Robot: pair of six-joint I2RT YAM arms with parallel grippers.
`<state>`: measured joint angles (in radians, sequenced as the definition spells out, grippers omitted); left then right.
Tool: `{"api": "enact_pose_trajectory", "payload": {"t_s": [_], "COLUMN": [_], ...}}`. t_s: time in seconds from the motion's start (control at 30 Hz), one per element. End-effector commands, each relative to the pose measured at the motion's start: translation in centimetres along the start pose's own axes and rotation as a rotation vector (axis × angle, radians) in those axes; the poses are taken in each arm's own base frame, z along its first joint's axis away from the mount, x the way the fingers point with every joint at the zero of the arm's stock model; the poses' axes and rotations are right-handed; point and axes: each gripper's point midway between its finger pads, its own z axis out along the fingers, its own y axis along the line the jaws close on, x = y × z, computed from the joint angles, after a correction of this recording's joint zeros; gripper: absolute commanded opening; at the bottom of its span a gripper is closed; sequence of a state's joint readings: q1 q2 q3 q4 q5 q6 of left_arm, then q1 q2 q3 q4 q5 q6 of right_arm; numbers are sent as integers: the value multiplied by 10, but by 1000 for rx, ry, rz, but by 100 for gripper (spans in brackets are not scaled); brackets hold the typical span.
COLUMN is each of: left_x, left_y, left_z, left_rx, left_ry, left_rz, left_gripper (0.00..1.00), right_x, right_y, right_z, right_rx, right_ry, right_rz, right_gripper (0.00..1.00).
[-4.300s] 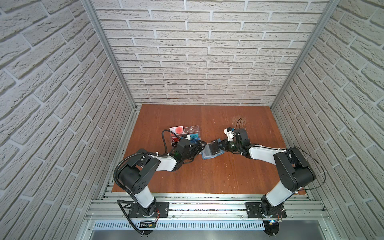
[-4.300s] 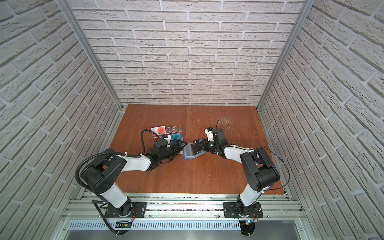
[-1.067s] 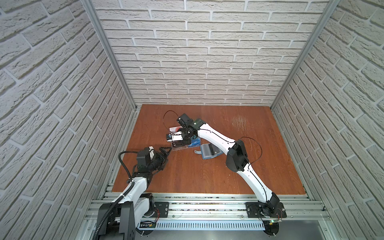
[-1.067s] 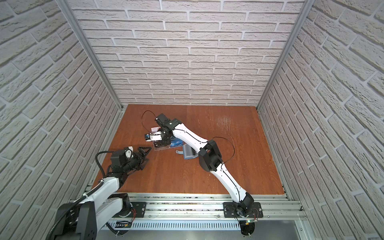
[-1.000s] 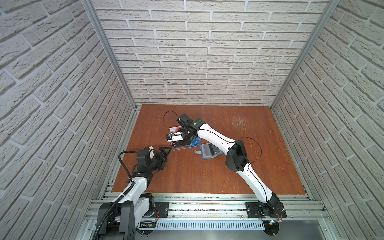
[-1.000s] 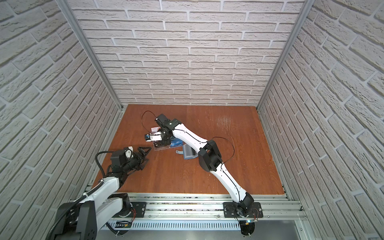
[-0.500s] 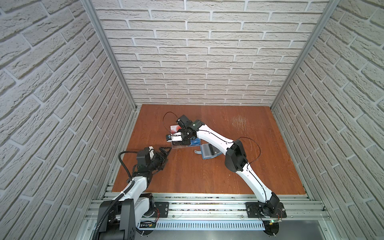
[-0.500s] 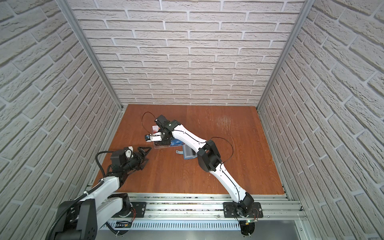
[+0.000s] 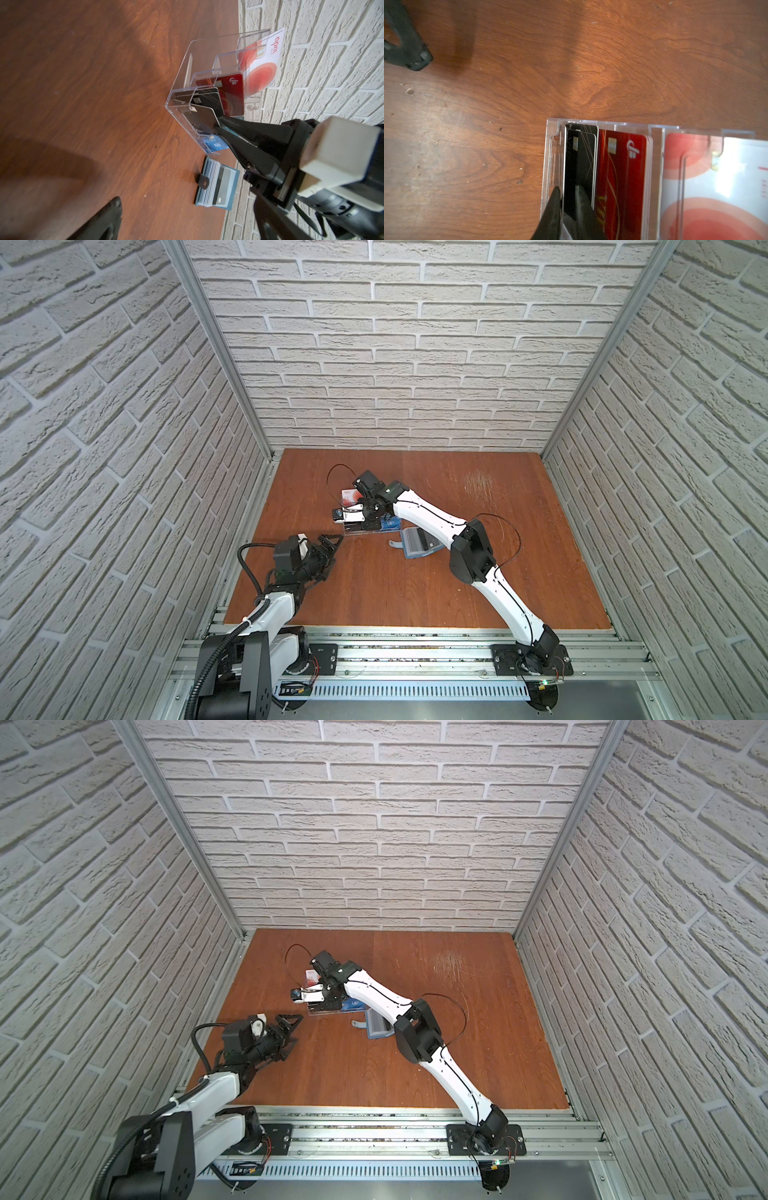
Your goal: Take the credit cards out of the card holder
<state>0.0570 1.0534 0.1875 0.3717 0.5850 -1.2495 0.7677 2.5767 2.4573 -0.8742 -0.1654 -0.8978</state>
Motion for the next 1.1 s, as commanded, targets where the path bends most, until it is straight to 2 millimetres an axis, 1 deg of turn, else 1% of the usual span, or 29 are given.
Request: {"api": "enact_pose_trajectory", "payload": {"t_s": [0.0,0.13,0.33,0.53,0.67,0.73,0.8,0.83,0.9,0.93,0.97,1.03,1.07], "left_x": [-3,-2,0,2,6,8,6,5,3,2,0,-4,-5], "left_y": [-5,-4,-4,-4,6,6,1,-4,-12,-16,-22,-30,-35], "left_z": [-1,-2,-5,-7,-10,-11,-11,-11,-11,-10,-8,-3,1], "left_rx": [34,33,26,29,9,6,12,19,22,20,23,28,34], "left_ry": [-15,-14,-16,-17,-19,-16,-15,-15,-19,-21,-25,-26,-25], "left_rz": [35,34,42,49,50,51,58,65,83,93,106,118,124], "left_gripper": [98,98,98,98,98,98,98,98,98,98,98,98,98], "right_x": [-13,-16,-21,-30,-37,-39,-38,-37,-33,-27,-25,-11,0], "right_y": [-13,-16,-19,-24,-25,-26,-28,-27,-29,-28,-31,-35,-35], "right_z": [-23,-31,-49,-77,-103,-117,-133,-142,-162,-167,-191,-210,-217], "right_rx": [58,74,101,144,169,194,236,256,309,328,377,444,474], "right_ry": [-36,-42,-57,-93,-127,-146,-159,-170,-201,-217,-264,-300,-306], "right_rz": [-4,1,14,36,87,116,150,169,221,263,327,447,510], "right_gripper": [19,20,22,28,34,40,46,54,80,92,99,100,100]}}
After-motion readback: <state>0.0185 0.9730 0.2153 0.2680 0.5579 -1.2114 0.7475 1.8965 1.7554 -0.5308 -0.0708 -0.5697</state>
